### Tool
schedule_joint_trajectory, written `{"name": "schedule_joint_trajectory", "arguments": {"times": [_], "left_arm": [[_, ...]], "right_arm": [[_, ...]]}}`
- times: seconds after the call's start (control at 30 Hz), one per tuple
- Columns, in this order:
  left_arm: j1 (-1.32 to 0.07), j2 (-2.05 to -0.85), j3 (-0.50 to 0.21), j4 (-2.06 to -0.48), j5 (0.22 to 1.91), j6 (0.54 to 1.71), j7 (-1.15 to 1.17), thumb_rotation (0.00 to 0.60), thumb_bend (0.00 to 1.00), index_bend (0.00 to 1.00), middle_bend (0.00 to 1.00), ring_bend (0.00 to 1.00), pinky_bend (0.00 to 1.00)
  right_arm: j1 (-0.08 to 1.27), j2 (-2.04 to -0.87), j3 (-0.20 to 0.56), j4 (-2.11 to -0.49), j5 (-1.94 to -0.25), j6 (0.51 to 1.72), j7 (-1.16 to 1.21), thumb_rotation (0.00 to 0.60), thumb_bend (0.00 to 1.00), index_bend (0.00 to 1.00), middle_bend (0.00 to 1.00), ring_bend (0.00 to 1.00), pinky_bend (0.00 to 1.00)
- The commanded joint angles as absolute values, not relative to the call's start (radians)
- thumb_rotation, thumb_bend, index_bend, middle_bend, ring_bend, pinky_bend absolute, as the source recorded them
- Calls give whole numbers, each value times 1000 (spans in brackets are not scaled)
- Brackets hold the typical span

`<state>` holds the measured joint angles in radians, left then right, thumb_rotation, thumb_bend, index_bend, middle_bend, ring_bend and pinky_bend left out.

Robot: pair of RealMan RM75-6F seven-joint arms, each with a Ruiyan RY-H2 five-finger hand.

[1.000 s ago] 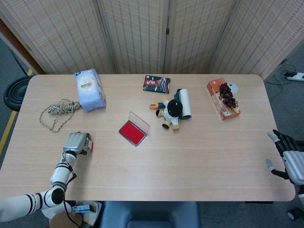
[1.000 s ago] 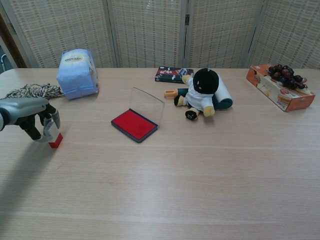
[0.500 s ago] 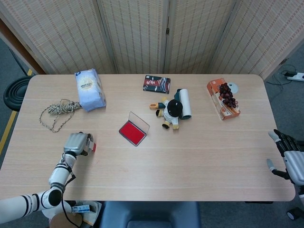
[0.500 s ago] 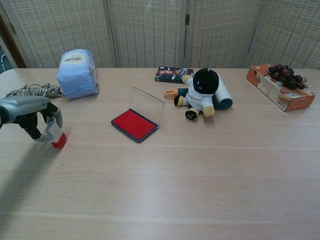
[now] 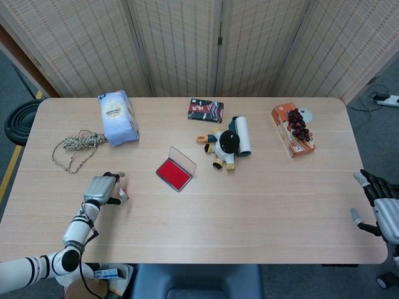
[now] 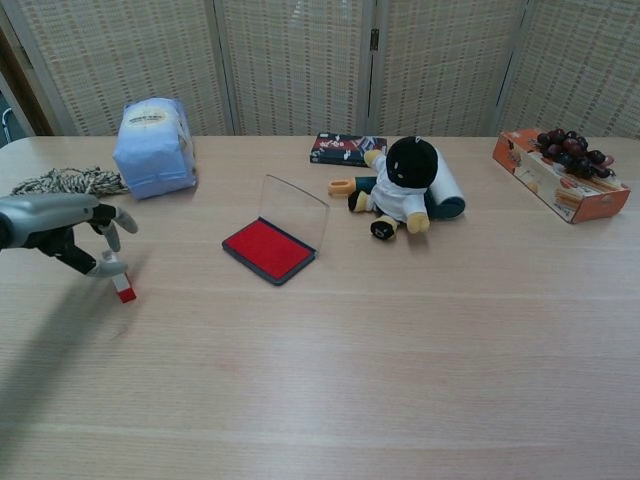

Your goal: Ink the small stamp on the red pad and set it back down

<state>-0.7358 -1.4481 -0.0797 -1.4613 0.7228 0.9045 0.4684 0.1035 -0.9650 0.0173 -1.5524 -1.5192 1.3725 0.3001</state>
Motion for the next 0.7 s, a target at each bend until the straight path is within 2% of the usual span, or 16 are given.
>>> {"name": "schedule_joint_trajectory", "arguments": {"times": [0.03, 0.27, 0.4, 0.5, 0.53, 0.63, 0.7], "left_arm": [[-726, -1415, -84, -1515, 730, 952, 483, 367, 299, 130, 242, 138, 379], [-657, -1275, -68, -1741, 794, 1148, 534, 371, 297, 123, 240, 137, 379], [-578, -1215, -32, -1801, 860, 1249, 502, 376, 298, 105, 216, 123, 370], [-514, -1194, 4, -1779, 931, 1284, 427, 414, 298, 65, 134, 62, 335], [-488, -1190, 17, -1758, 964, 1295, 388, 445, 298, 46, 108, 42, 310], [-424, -1197, 44, -1668, 1068, 1329, 260, 514, 298, 15, 51, 7, 219], [-389, -1212, 54, -1602, 1125, 1353, 183, 536, 298, 1, 17, 0, 178]], "right_arm": [[103, -965, 18, -1550, -1518, 1373, 302, 600, 416, 20, 0, 0, 0], [104, -965, 17, -1551, -1517, 1369, 301, 600, 416, 20, 0, 0, 0], [100, -967, 17, -1558, -1518, 1377, 283, 600, 416, 20, 0, 0, 0], [98, -972, 20, -1561, -1511, 1381, 262, 600, 416, 20, 0, 0, 0], [98, -974, 22, -1562, -1505, 1380, 252, 600, 416, 20, 0, 0, 0], [103, -984, 30, -1559, -1478, 1363, 230, 600, 416, 20, 0, 0, 0], [107, -993, 38, -1556, -1454, 1351, 203, 600, 416, 20, 0, 0, 0]]}}
